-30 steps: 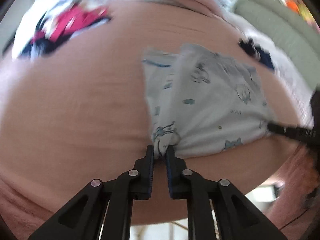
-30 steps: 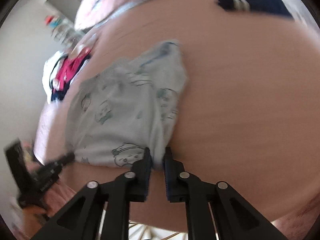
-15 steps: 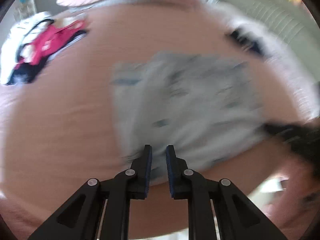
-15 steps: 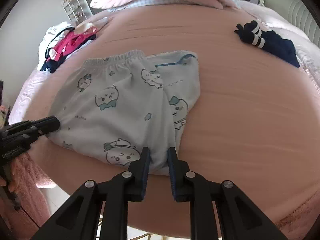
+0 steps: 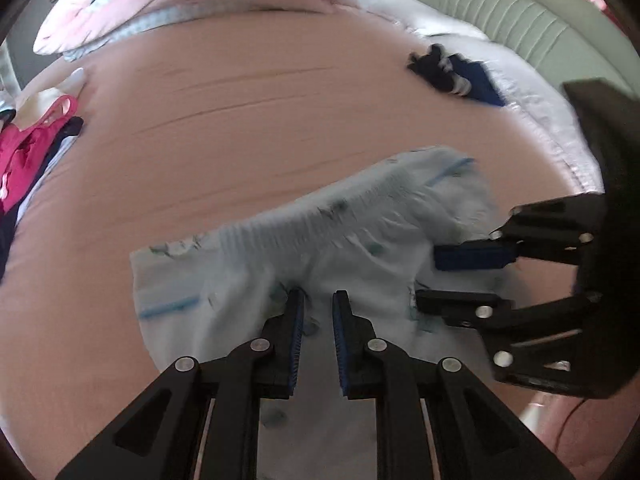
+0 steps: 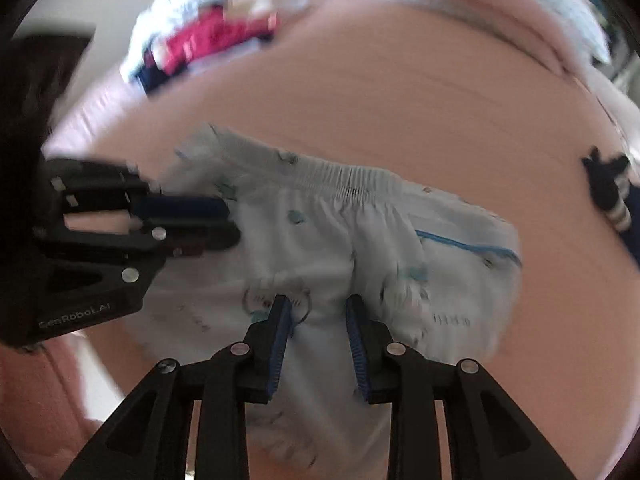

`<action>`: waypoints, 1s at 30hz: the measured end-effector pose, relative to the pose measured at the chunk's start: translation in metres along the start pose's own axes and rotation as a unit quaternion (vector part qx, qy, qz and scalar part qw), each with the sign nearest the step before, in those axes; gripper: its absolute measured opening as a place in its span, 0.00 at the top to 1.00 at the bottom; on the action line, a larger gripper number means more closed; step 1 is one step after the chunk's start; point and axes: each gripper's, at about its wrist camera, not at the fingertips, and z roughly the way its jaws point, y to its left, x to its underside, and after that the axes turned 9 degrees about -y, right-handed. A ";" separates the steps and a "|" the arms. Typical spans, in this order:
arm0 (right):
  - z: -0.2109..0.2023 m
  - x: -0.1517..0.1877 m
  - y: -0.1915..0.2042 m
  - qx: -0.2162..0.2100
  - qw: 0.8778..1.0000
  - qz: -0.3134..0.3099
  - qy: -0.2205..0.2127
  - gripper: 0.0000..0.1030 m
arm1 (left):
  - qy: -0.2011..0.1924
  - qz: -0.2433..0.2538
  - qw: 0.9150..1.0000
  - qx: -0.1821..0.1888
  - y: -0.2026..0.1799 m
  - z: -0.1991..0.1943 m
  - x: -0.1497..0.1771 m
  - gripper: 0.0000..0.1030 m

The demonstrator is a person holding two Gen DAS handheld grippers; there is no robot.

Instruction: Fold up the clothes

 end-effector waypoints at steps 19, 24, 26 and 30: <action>-0.049 0.019 -0.046 -0.082 0.975 0.188 -0.082 0.63 | -0.010 -0.090 0.996 -0.020 0.036 -0.046 0.022 0.87; -0.056 0.046 -0.006 -0.023 0.984 0.163 -0.071 0.63 | 0.028 -0.101 0.994 -0.035 0.029 -0.053 0.060 0.87; -0.059 0.059 -0.002 0.008 0.984 0.165 -0.070 0.63 | 0.027 -0.109 0.993 -0.032 0.028 -0.063 0.068 0.87; -0.072 0.069 -0.004 0.075 0.979 0.171 -0.086 0.63 | -0.012 -0.142 0.989 -0.038 0.040 -0.085 0.069 0.87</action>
